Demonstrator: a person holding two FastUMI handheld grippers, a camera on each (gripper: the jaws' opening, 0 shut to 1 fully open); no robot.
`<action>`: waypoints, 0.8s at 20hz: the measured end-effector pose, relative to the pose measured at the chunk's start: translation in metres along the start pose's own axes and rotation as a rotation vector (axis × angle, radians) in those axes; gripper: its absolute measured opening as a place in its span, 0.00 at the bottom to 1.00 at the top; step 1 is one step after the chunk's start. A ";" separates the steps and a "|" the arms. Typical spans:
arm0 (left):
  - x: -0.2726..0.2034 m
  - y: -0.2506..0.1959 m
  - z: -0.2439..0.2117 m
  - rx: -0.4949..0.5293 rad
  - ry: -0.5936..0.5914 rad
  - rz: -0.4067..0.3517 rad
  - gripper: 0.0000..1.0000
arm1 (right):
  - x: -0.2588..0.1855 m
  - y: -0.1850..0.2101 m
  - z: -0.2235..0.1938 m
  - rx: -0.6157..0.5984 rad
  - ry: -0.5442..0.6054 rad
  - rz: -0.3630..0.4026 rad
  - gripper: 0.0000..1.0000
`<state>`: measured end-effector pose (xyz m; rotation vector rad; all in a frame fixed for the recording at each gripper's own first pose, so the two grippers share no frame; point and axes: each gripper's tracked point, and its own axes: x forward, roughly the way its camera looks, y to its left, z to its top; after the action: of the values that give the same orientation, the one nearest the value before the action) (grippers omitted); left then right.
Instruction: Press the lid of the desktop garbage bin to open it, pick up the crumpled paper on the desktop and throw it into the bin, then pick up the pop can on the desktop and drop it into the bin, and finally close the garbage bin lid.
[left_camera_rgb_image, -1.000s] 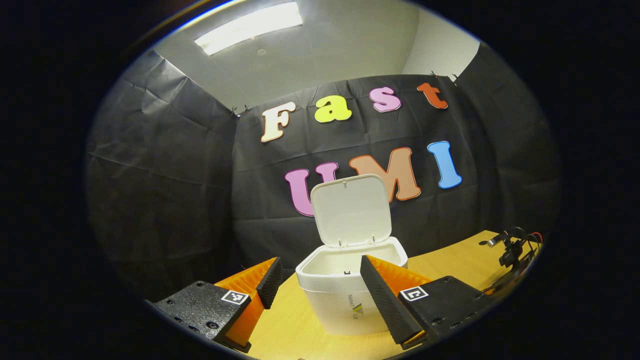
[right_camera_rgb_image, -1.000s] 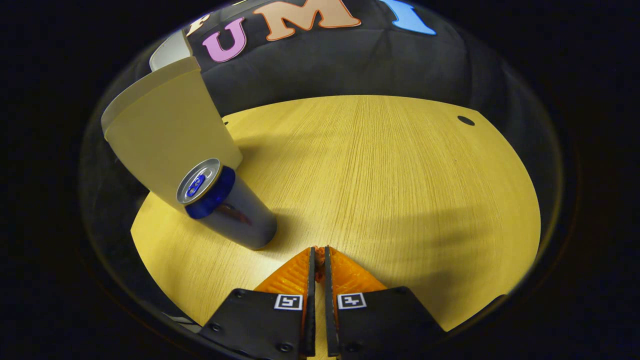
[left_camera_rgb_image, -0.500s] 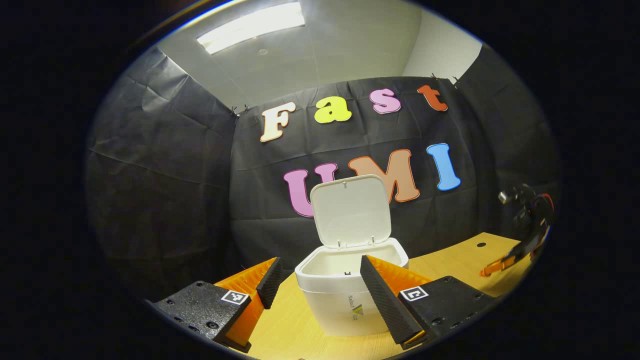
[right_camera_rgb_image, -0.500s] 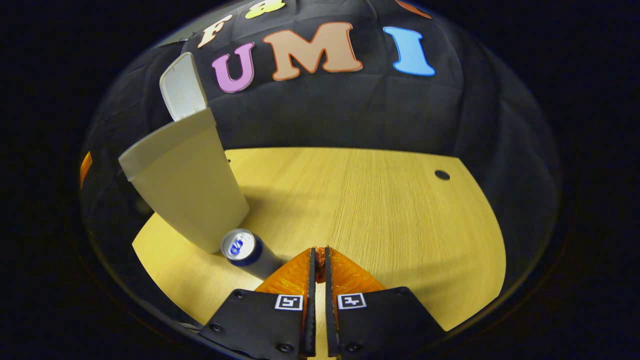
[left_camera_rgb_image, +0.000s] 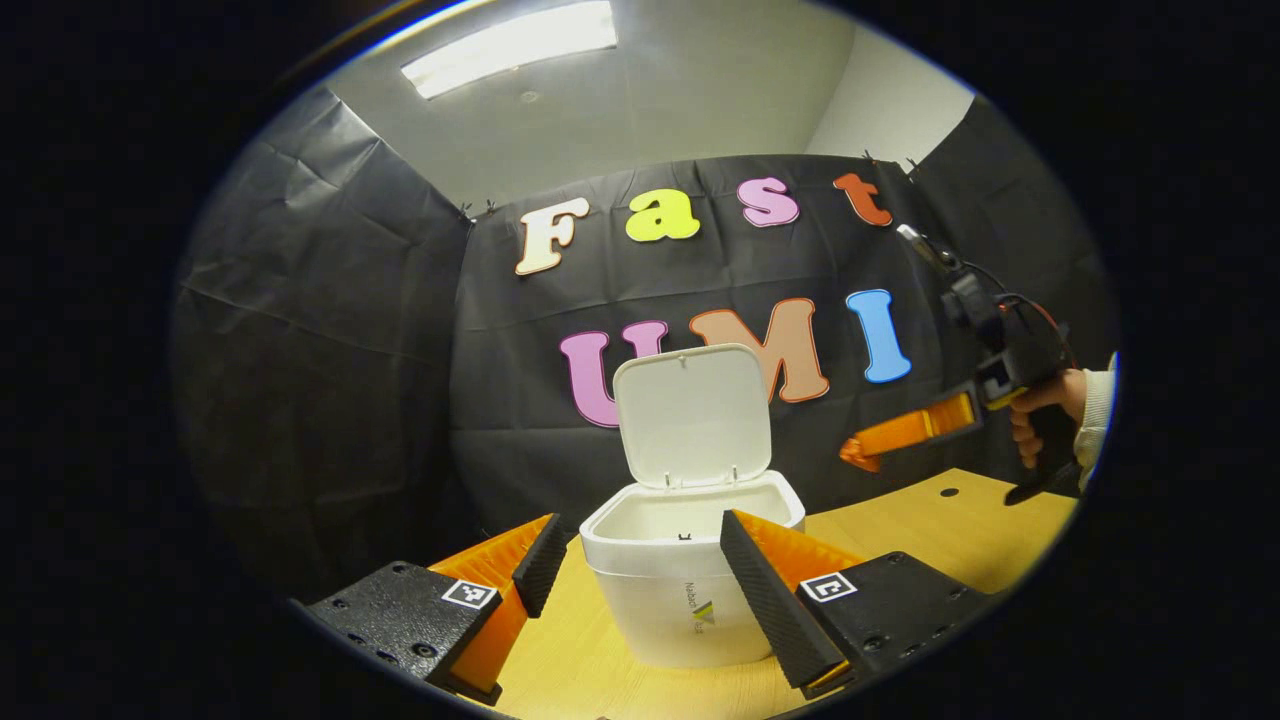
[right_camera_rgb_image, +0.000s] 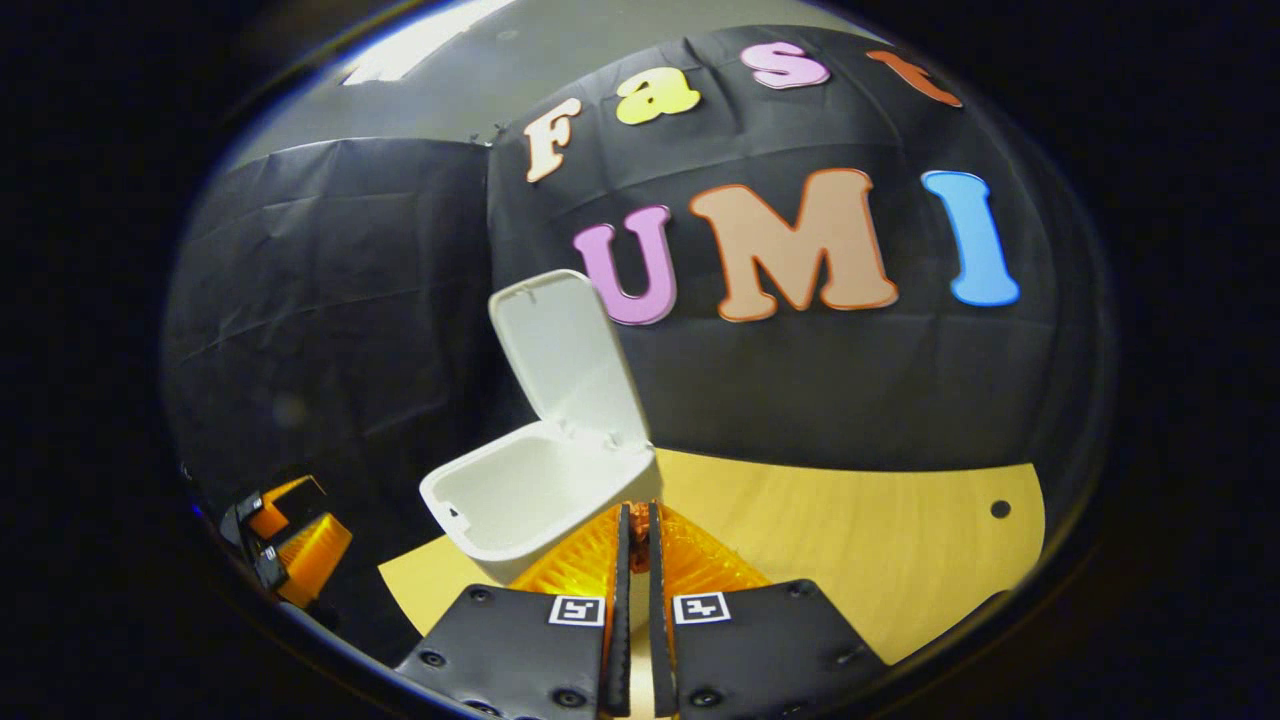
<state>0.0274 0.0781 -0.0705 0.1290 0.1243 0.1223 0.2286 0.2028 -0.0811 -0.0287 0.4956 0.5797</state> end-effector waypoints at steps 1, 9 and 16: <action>-0.002 0.003 0.000 0.003 -0.001 0.009 0.94 | 0.006 0.013 0.005 -0.019 -0.006 0.024 0.11; -0.023 0.033 0.015 0.017 -0.026 0.103 0.94 | 0.071 0.065 0.002 -0.111 0.005 0.076 0.12; -0.029 0.029 0.016 0.019 -0.025 0.094 0.93 | 0.075 0.054 0.008 -0.083 -0.037 0.056 1.00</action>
<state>-0.0025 0.1011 -0.0473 0.1556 0.0941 0.2133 0.2573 0.2885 -0.1019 -0.0836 0.4370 0.6544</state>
